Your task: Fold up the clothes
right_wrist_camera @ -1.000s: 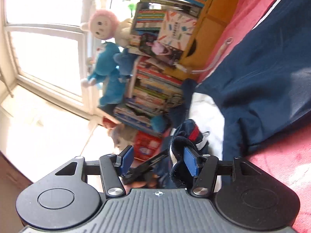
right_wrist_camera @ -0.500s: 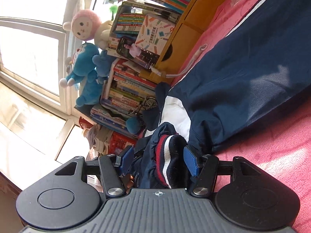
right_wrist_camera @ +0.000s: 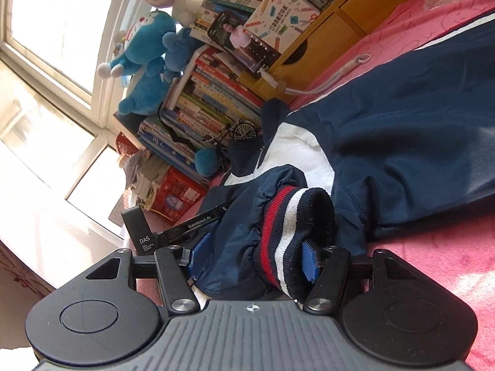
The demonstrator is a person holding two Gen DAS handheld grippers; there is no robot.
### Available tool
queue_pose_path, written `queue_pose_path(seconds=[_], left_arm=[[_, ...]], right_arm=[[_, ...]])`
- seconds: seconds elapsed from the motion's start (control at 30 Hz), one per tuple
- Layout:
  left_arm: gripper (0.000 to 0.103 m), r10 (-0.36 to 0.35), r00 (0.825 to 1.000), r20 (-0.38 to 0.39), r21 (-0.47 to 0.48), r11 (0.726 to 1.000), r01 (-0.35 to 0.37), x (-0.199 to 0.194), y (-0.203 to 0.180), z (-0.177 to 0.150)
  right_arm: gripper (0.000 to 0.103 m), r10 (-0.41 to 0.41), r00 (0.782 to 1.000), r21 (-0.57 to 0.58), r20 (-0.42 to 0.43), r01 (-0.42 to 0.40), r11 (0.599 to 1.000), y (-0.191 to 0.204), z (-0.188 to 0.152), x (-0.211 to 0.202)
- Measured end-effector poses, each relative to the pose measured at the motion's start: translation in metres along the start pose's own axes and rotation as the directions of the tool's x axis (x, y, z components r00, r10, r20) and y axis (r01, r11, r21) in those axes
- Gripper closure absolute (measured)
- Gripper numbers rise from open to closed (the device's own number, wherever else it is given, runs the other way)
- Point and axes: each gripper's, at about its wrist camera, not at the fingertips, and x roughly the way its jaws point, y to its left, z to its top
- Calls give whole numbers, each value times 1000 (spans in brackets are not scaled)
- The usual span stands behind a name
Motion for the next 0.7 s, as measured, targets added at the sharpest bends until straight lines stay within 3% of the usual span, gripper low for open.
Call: queue_pose_path(seconds=[0.33,0.37,0.4,0.47,0.6,0.7], left_arm=[[30,-1,1000,0,5,1000,1,0,0,0],[30,-2,1000,0,4,1000,2,0,0,0],[30,-2,1000,0,4,1000,2,0,0,0],[30,-2,1000,1,4,1000,2,0,0,0],[28,2,1000,0,3,1000,-2,0,0,1],[28,2,1000,0,3,1000,-2,0,1,1]], right_arm=[[36,31,996,174,79,-44,984,-12,21,34],[43,-1,996,182,87,-14,983,-11,21,36],[63,-71,993,183,92,53,982,-8,22,40],[92,-202,974,182,106,181,967,-7,20,42],[96,-346,920,232,184,302,925,-19,9,22],[96,-422,876,207,232,380,902,-21,5,8]])
